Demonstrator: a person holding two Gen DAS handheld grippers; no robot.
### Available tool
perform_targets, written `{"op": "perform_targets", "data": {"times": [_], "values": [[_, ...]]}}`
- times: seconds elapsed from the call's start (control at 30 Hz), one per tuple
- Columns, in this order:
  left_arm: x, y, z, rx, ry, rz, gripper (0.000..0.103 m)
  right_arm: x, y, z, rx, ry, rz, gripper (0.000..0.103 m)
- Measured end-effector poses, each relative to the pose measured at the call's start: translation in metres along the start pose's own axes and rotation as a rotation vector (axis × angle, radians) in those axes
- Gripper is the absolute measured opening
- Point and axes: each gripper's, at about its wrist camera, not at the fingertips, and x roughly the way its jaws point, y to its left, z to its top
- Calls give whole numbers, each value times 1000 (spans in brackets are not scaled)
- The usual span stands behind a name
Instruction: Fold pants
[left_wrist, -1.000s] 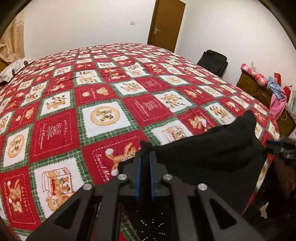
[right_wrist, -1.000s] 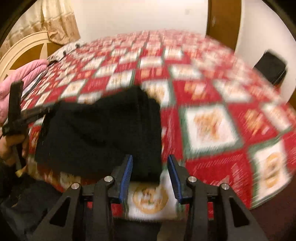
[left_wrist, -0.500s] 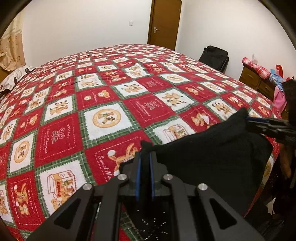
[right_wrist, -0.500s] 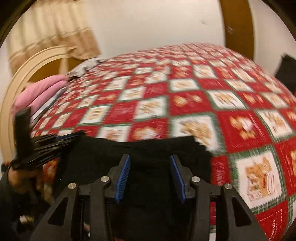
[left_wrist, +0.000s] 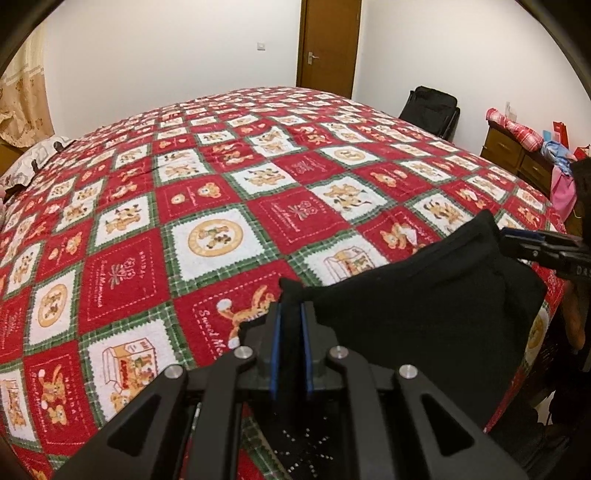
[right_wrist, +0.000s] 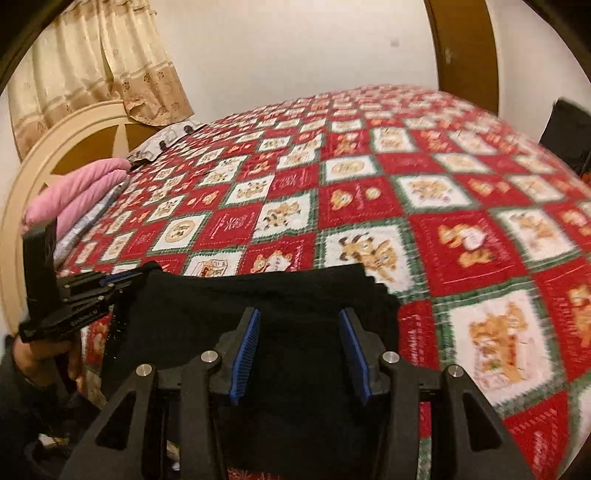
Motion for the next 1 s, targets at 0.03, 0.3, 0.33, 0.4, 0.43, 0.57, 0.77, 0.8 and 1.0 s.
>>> {"op": "perform_targets", "data": {"times": [0.03,0.3,0.33,0.4,0.43,0.57,0.77,0.8,1.0], "values": [[-4,-3,0,6,-6,8,16,-6,6,-2,-24,-13,-5,47],[-33,-27,-5,71,-46,29,48,-17,63,-25,-249,-21,13,49],[-35,-30,-6,74,-44,26,53,-15,67,-28,-272,-8,7,50],[-37,-34,-11,78,-46,31,64,-11,68,-31,-278,5,-3,50],[-37,-37,-14,83,-44,36,66,-10,67,-33,-276,15,-8,50],[-24,-44,-30,87,10,34,66,2,57,-39,-258,61,-55,54],[-20,-50,-51,69,20,60,68,7,58,-39,-275,98,-61,54],[-22,-48,-55,53,17,64,70,3,61,-35,-276,89,-25,54],[-31,-42,-73,-12,25,60,73,23,97,10,-263,107,268,54]]}}
